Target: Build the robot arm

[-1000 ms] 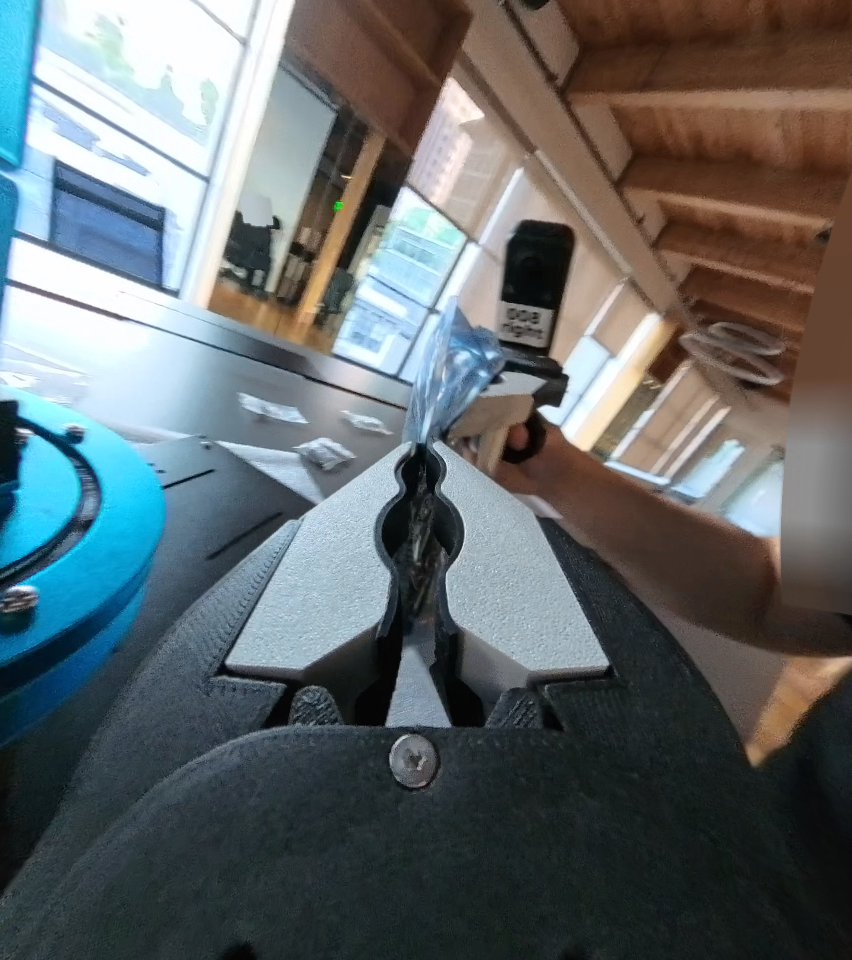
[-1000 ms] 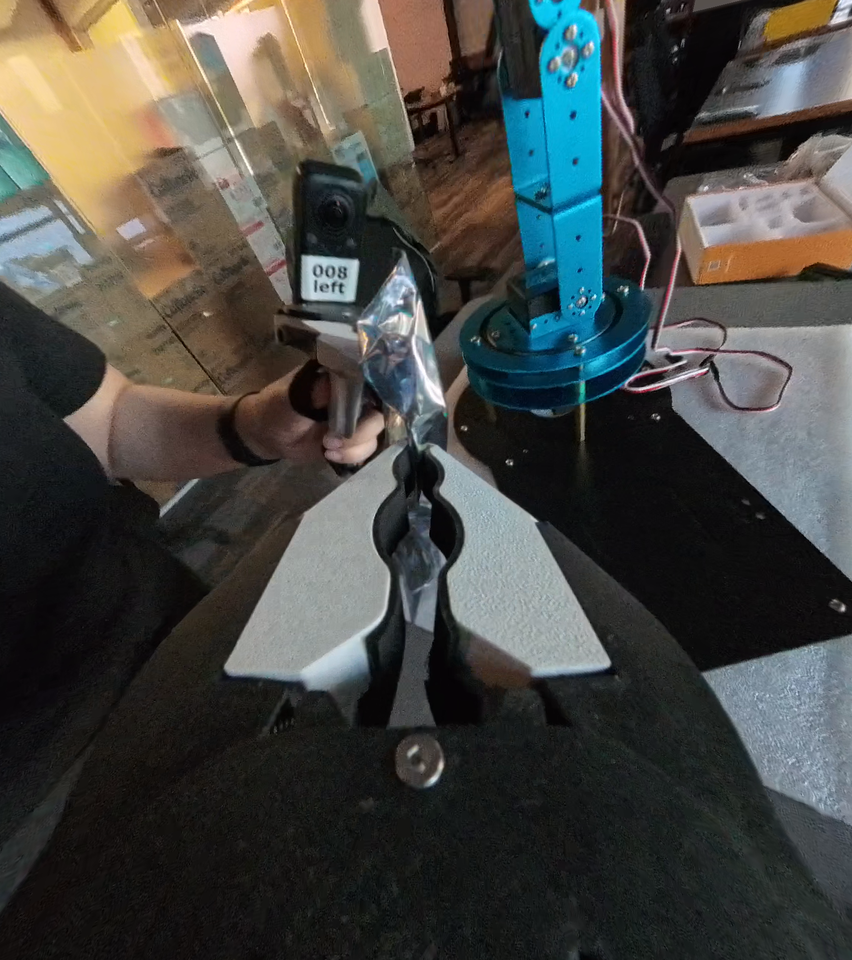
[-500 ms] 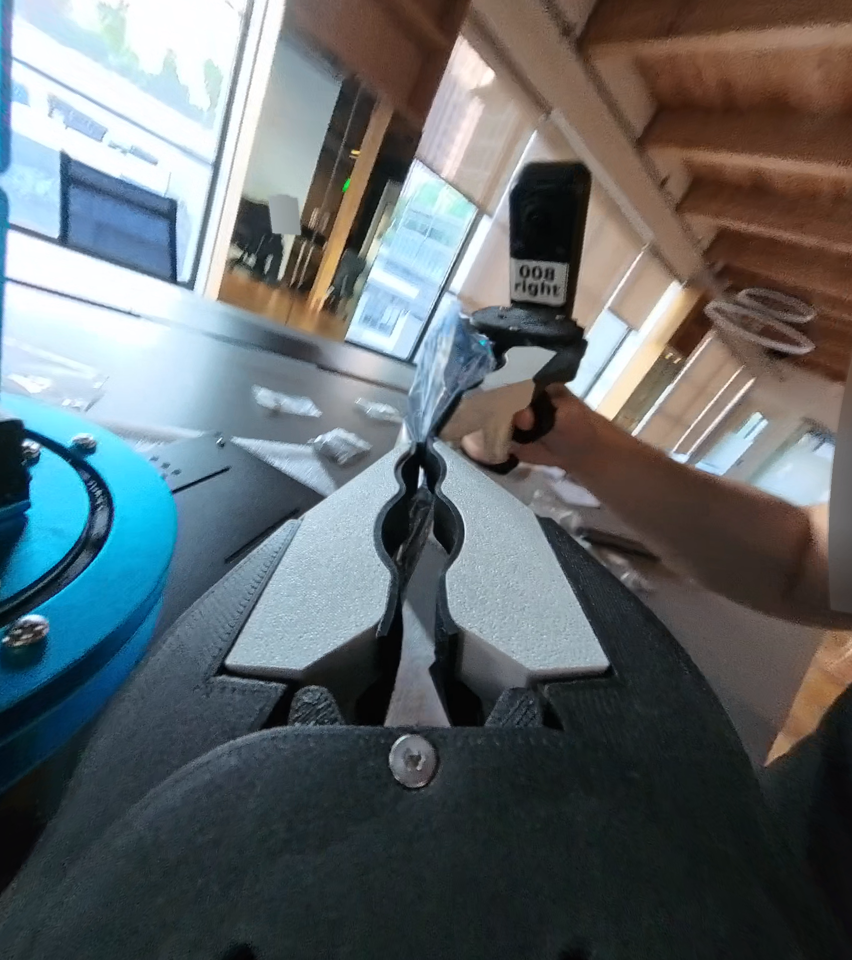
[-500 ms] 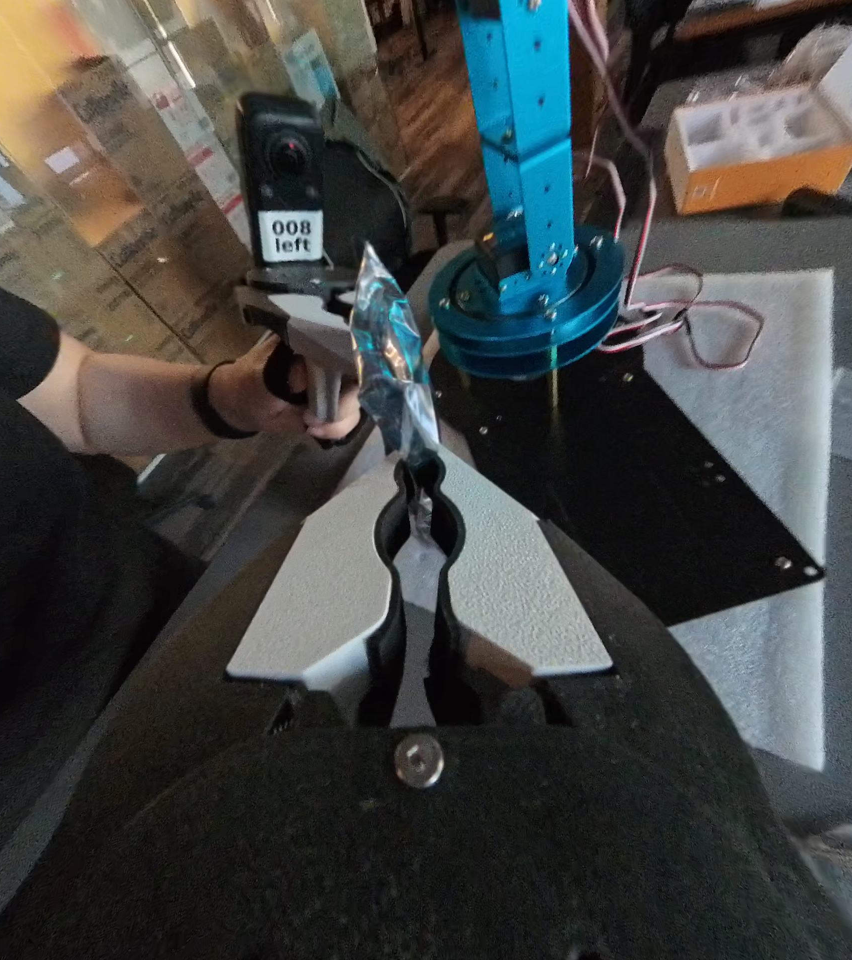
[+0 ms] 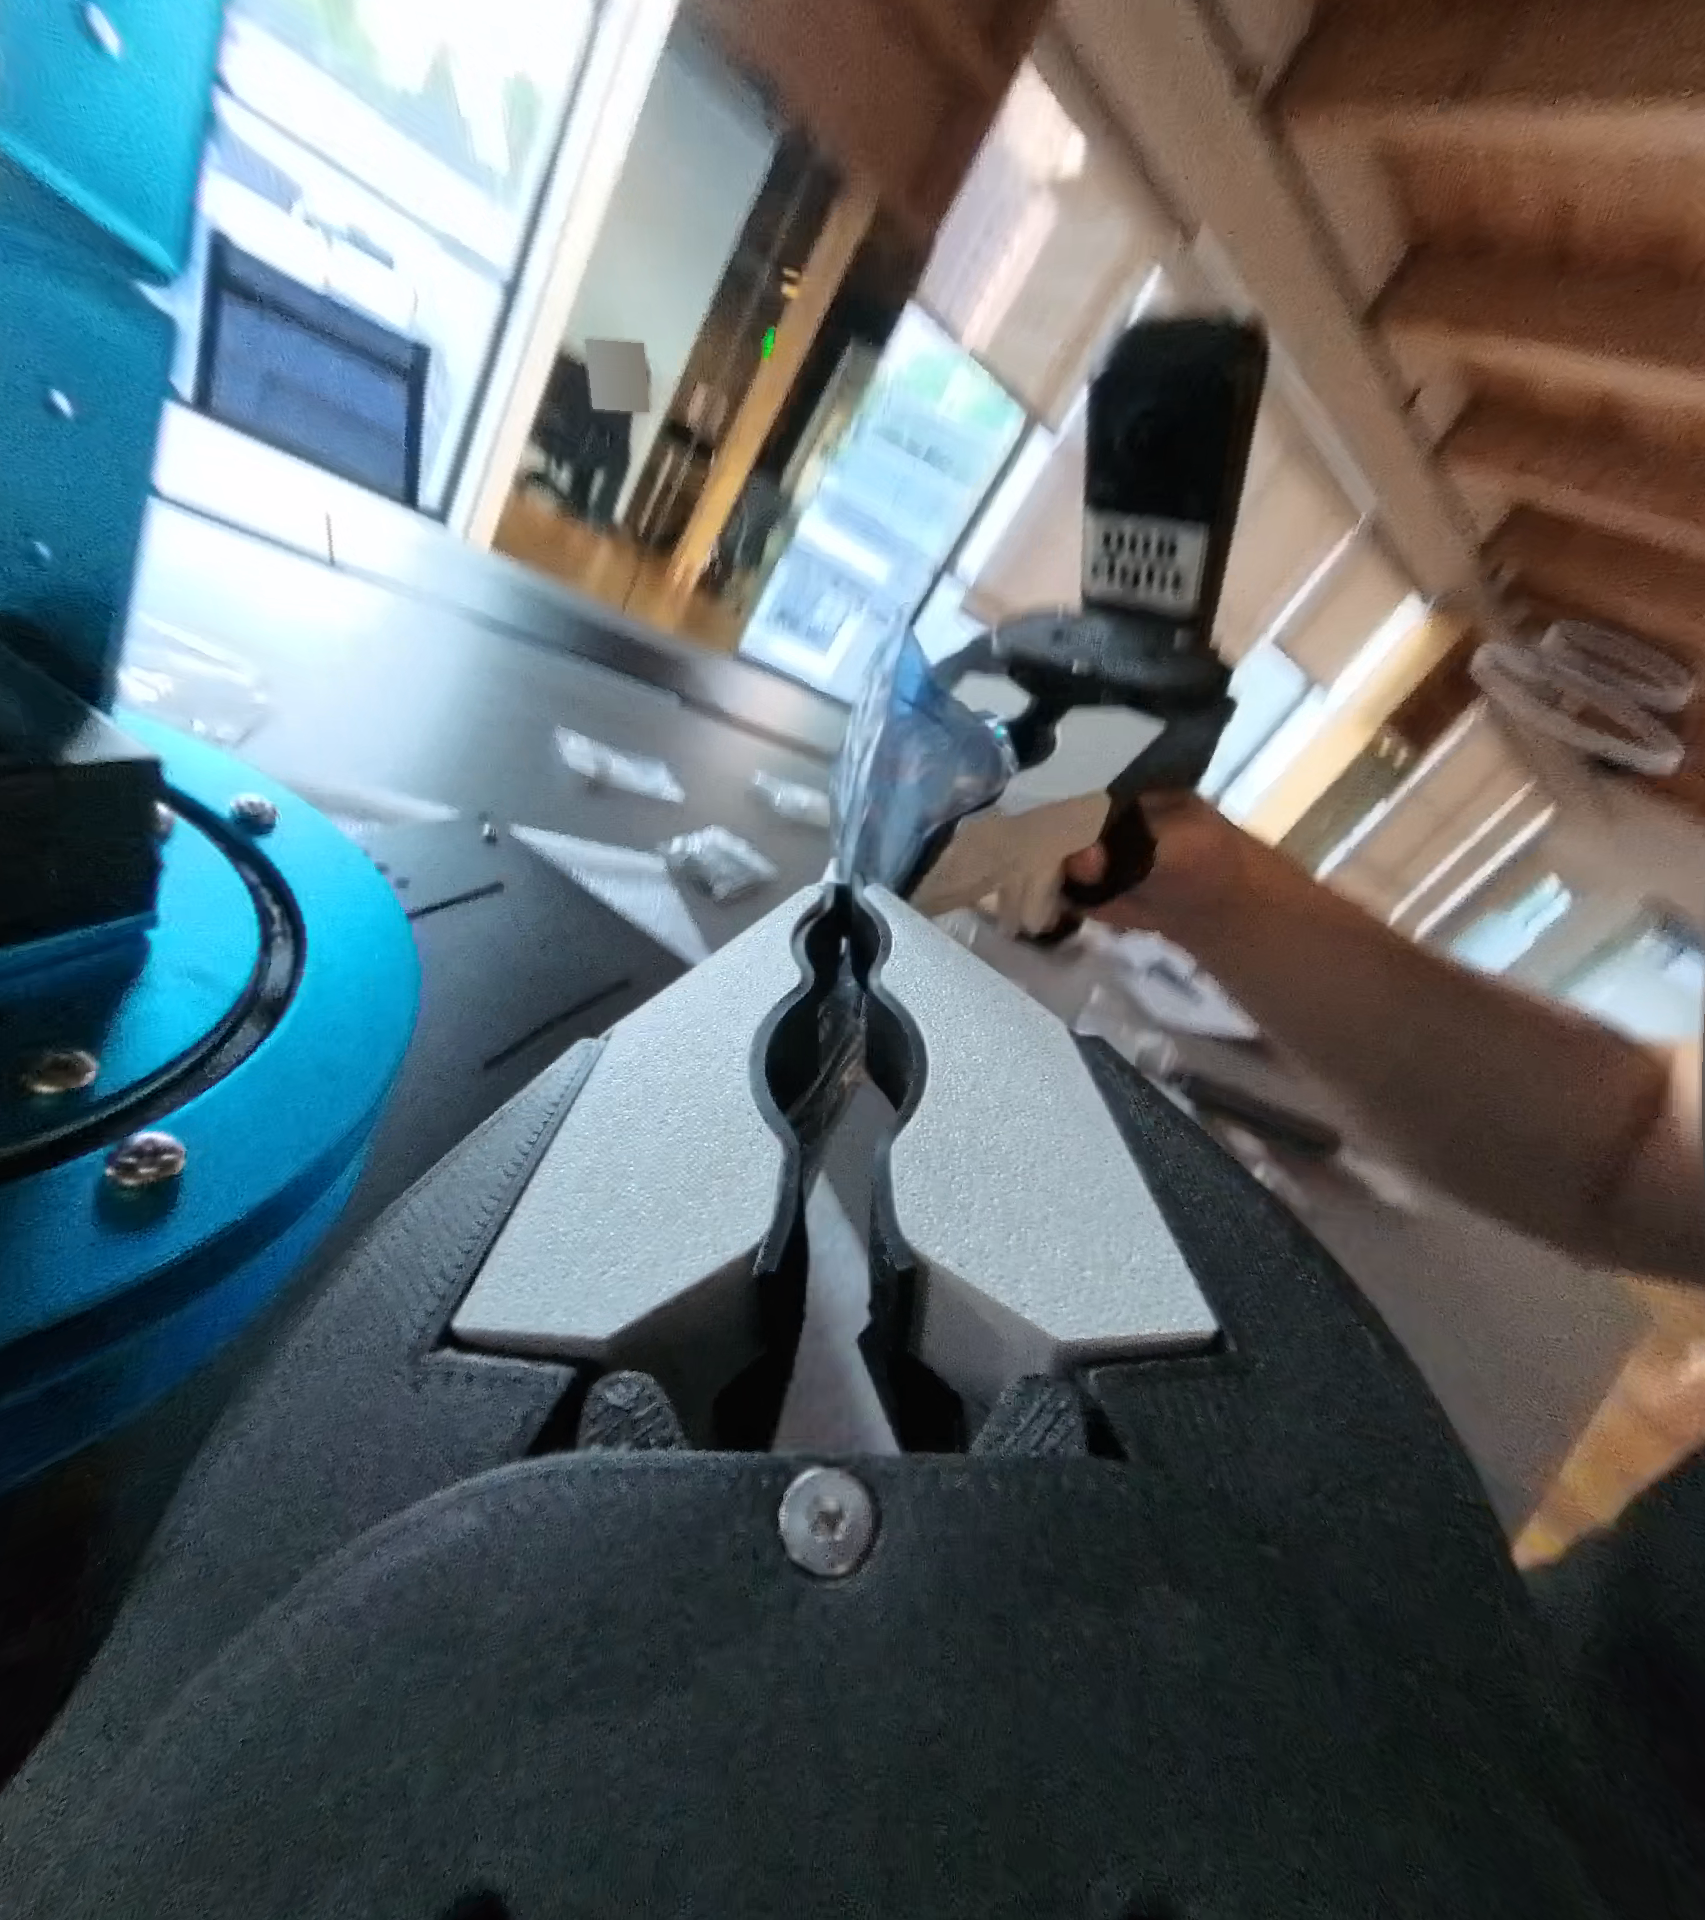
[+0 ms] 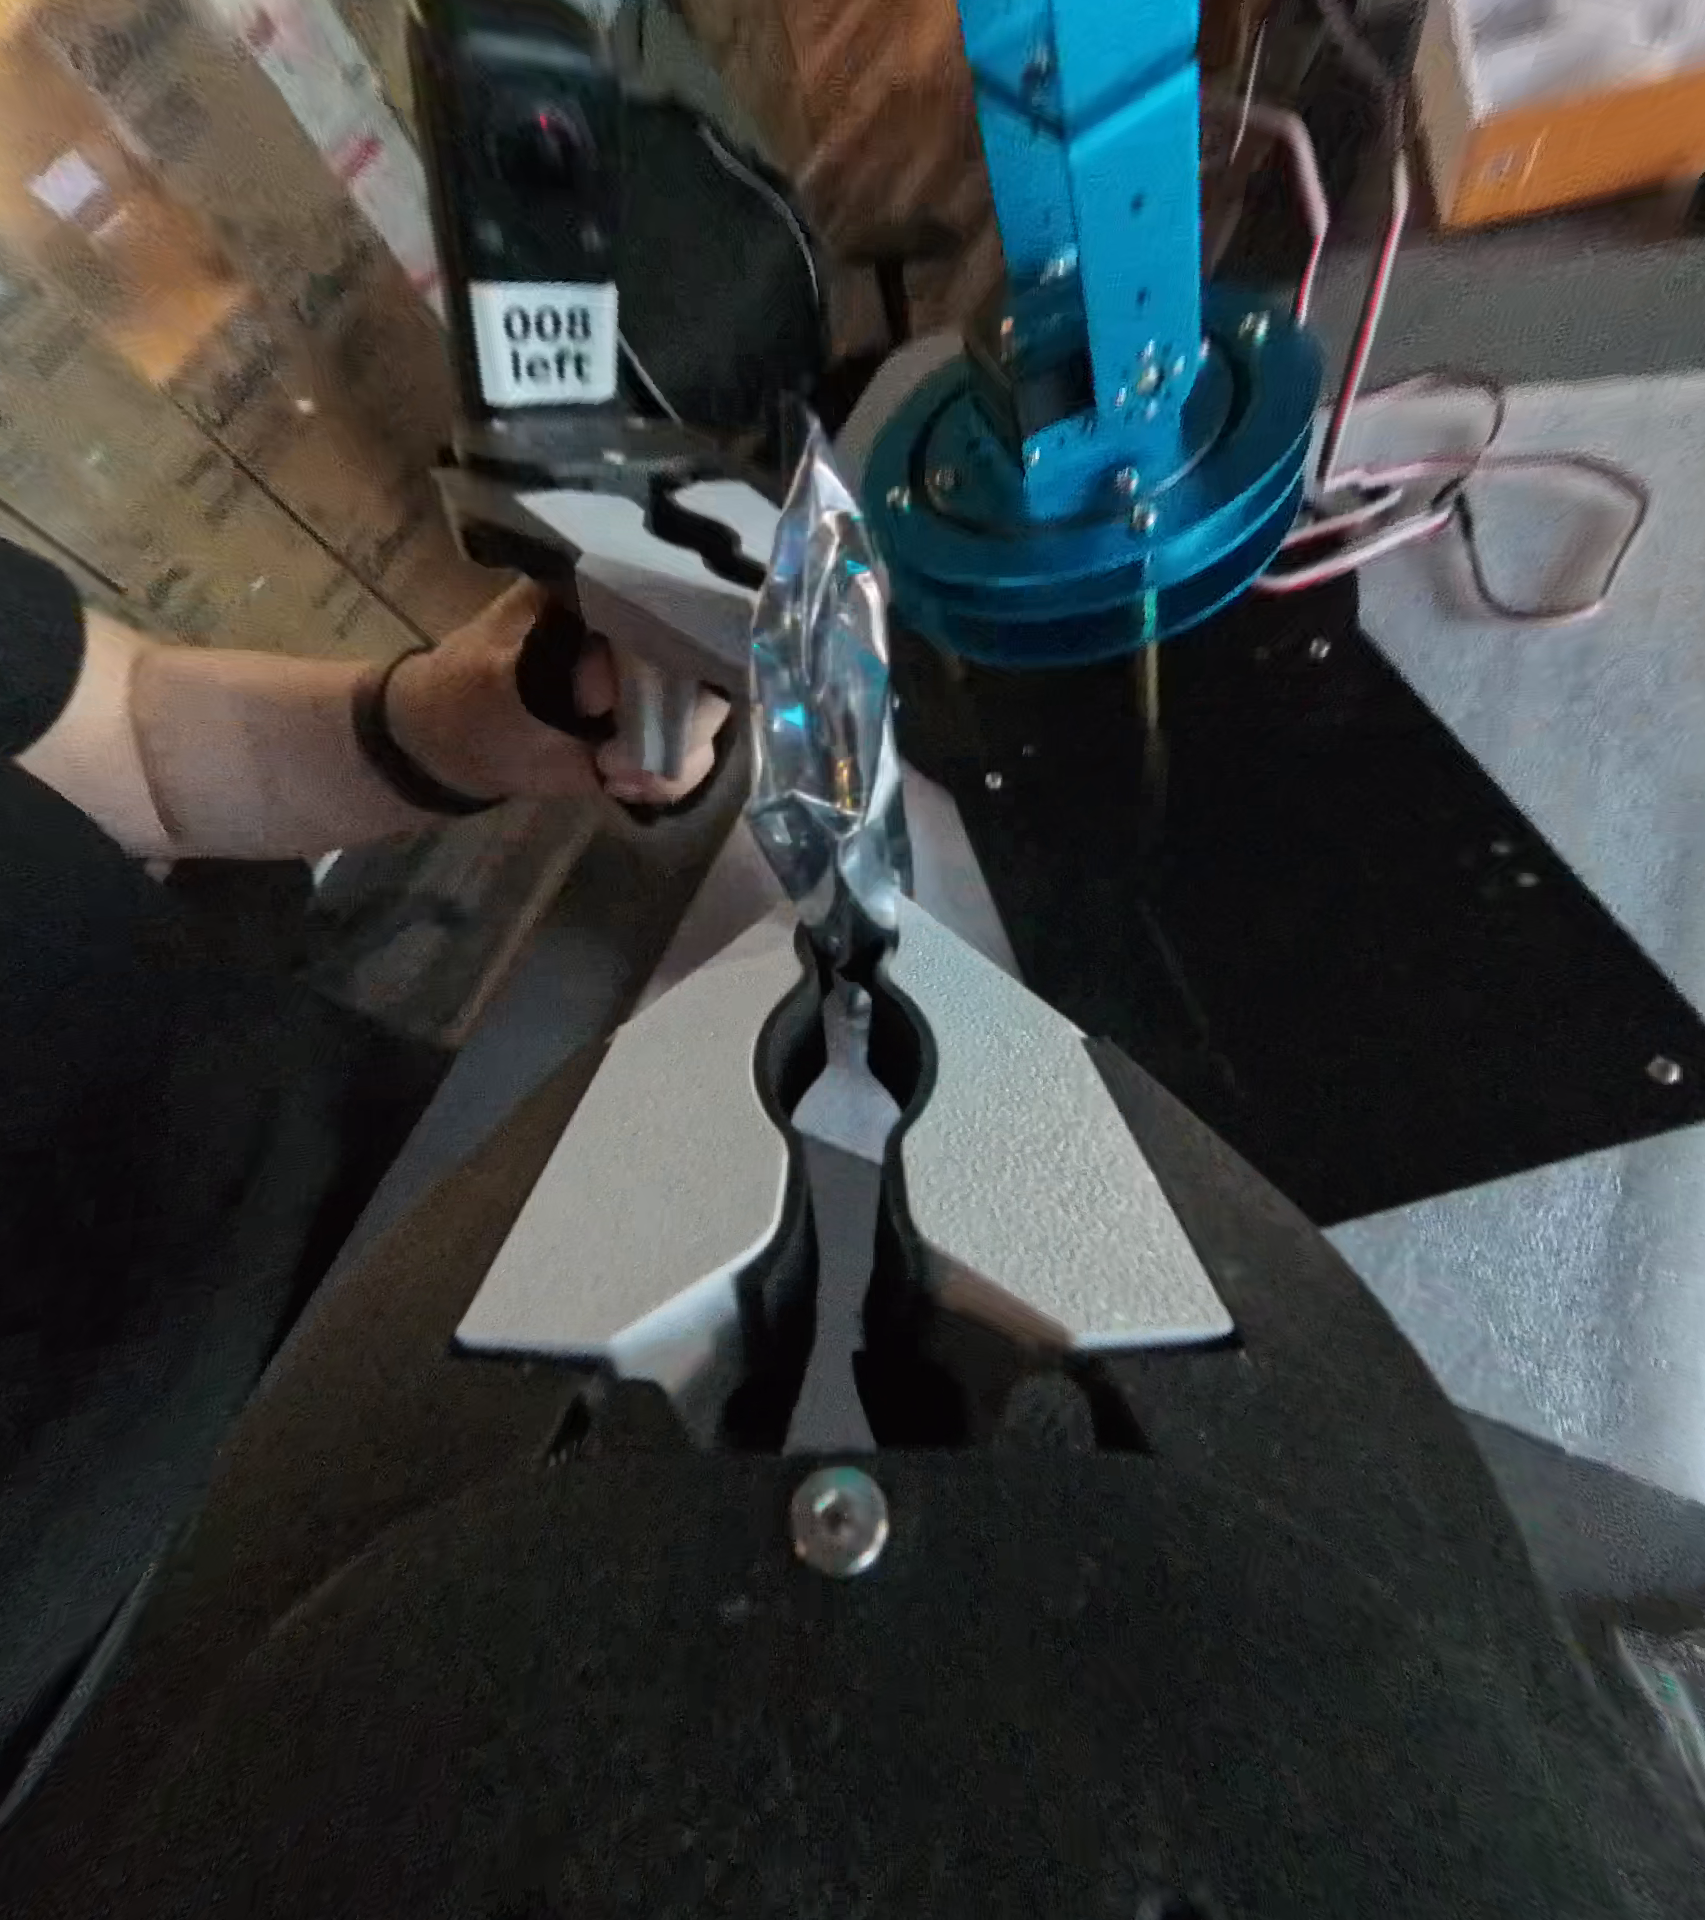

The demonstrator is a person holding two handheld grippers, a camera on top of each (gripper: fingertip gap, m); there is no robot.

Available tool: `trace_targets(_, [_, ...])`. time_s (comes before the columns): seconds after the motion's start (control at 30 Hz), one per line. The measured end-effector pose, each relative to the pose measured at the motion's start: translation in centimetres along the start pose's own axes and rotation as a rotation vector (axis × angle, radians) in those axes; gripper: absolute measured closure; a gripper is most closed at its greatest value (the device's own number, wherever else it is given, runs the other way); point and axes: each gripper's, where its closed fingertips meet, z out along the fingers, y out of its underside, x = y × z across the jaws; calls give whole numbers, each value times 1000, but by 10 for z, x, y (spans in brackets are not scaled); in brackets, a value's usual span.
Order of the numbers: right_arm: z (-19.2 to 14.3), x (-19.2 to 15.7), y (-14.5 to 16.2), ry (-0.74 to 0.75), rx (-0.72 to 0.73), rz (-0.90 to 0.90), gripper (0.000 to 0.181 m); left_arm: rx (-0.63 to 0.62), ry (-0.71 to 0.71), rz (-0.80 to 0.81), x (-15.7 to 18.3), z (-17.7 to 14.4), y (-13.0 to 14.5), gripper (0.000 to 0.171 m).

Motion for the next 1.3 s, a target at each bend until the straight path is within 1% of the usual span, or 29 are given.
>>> trace_targets(0.03, [-5, 0, -5, 17, 21, -24, 181, 4, 32, -4, 4, 0, 0, 171])
trace_targets(0.07, [-11, 1, -18, 52, 88, -67, 181, 43, 71, -28, 10, -1, -5, 171])
trace_targets(0.13, [-6, 2, -7, 36, 41, -28, 181, 15, 25, -30, 3, 0, 0, 171])
trace_targets(0.2, [-5, 0, -4, 27, 47, -45, 181, -1, 45, -30, 4, 0, 4, 171])
trace_targets(0.23, [-7, 0, -3, 38, 35, -68, 173, 3, 61, -48, 6, -1, 5, 171])
trace_targets(0.3, [-16, 5, -1, 70, -18, -89, 139, 5, 78, -73, 5, -3, 7, 171])
trace_targets(0.33, [-22, 2, -9, 64, -8, -104, 127, 10, 86, -71, 6, -4, 7, 171])
trace_targets(0.4, [-34, -2, -25, 110, -49, -180, 122, 2, 108, -55, 9, -6, 9, 171])
trace_targets(0.47, [-30, -10, -38, 149, -175, -293, 118, -16, 129, -25, 14, -4, 11, 171])
trace_targets(0.5, [-23, -18, -41, 133, -246, -322, 117, -21, 130, -12, 15, -3, 11, 171])
trace_targets(0.57, [-7, -29, -35, 76, -413, -322, 121, -31, 130, 12, 17, 1, 11, 171])
trace_targets(0.63, [-6, -11, -14, 147, -629, -360, 138, -28, 127, 21, 16, 2, 10, 171])
trace_targets(0.67, [-4, -7, -10, 150, -670, -393, 170, -27, 132, 25, 17, 2, 10, 171])
trace_targets(0.7, [-1, -7, -10, 144, -669, -420, 178, -20, 128, 23, 15, 1, 10, 171])
trace_targets(0.73, [1, -8, -12, 139, -657, -451, 181, 1, 124, 9, 13, -2, 8, 171])
trace_targets(0.8, [0, -12, -12, 125, -656, -462, 181, 31, 134, -69, 10, -11, 4, 149])
trace_targets(0.83, [-5, -14, -13, 128, -667, -450, 181, 41, 143, -99, 10, -17, 3, 142])
trace_targets(0.9, [-17, -20, -30, 192, -638, -457, 181, 44, 126, -84, 9, -32, 5, 150])
trace_targets(0.93, [-12, -24, -35, 196, -598, -475, 181, 36, 83, -50, 4, -38, 8, 151])
trace_targets(0.97, [-6, -26, -28, 174, -621, -475, 181, 22, 45, -19, 1, -43, 11, 150])
trace_targets(1.0, [-7, -23, -16, 171, -699, -456, 181, 11, 36, -3, 1, -47, 12, 149])
trace_targets(1.03, [-15, -15, -18, 227, -748, -460, 181, 0, 38, 4, 3, -49, 13, 149])
trace_targets(1.07, [-16, -18, -32, 242, -683, -461, 181, -17, 23, 6, 1, -50, 15, 149])
trace_targets(1.1, [-9, -27, -40, 205, -591, -433, 181, -37, 6, 4, -1, -50, 17, 149])
trace_targets(1.13, [-6, -26, -28, 178, -631, -405, 181, -61, 4, -2, 0, -50, 19, 149])
trace_targets(1.17, [-11, -20, -16, 201, -716, -408, 181, -87, 10, -3, 1, -48, 23, 149])
trace_targets(1.23, [-15, -21, -28, 237, -678, -413, 181, -166, -39, 30, -6, -45, 35, 148])
trace_targets(1.27, [-10, -24, -29, 212, -640, -407, 181, -212, -63, 47, -10, -45, 42, 146])
trace_targets(1.3, [-9, -23, -16, 189, -690, -374, 181, -240, -58, 52, -9, -44, 47, 144])
